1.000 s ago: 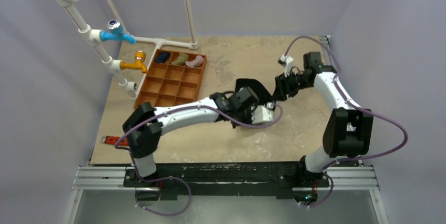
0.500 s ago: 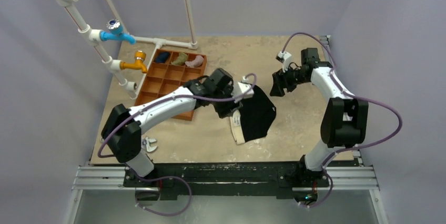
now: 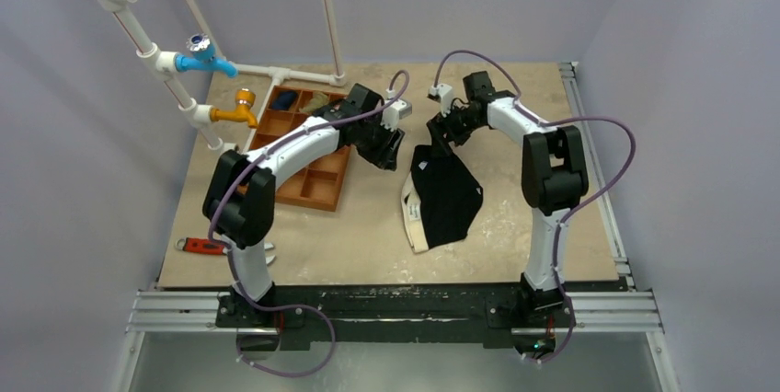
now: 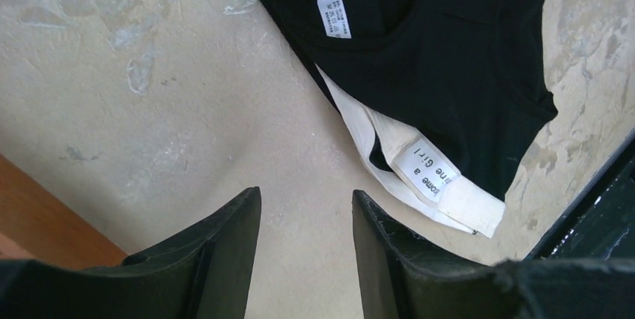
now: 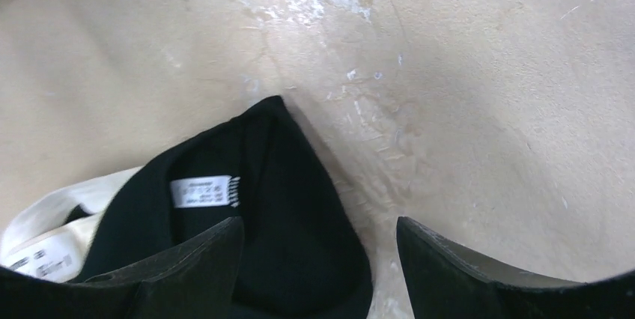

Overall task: Roll the underwear
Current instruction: Flatten out the underwear at the center of the board.

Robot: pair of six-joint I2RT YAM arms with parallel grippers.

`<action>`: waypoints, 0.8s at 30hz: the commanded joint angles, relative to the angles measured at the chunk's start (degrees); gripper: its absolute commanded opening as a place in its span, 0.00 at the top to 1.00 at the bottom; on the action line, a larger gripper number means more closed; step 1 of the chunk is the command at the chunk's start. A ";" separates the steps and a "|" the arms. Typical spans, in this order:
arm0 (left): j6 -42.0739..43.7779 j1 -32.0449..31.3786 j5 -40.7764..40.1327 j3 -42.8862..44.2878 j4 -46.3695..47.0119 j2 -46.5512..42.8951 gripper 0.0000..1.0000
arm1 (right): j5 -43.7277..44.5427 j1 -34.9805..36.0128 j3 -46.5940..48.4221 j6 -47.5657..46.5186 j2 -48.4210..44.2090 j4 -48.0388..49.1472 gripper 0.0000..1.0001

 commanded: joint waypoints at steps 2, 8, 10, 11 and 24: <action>-7.40 -0.13 -0.22 3.97 0.30 4.74 0.54 | 7.33 1.54 2.05 -0.10 2.37 3.48 0.27; -12.05 -0.34 3.32 4.38 0.60 9.61 0.57 | 10.16 2.92 -0.62 1.27 2.40 7.88 0.48; -13.21 -0.48 4.11 4.87 0.86 11.12 0.58 | 9.59 2.95 -0.88 1.76 2.22 8.31 0.62; -13.81 -0.54 4.84 5.29 0.87 11.69 0.59 | 9.23 2.95 -1.10 1.90 1.87 8.43 0.66; -19.15 -2.38 11.55 9.89 2.82 18.26 0.62 | 7.01 2.95 -2.78 2.44 0.13 7.26 0.74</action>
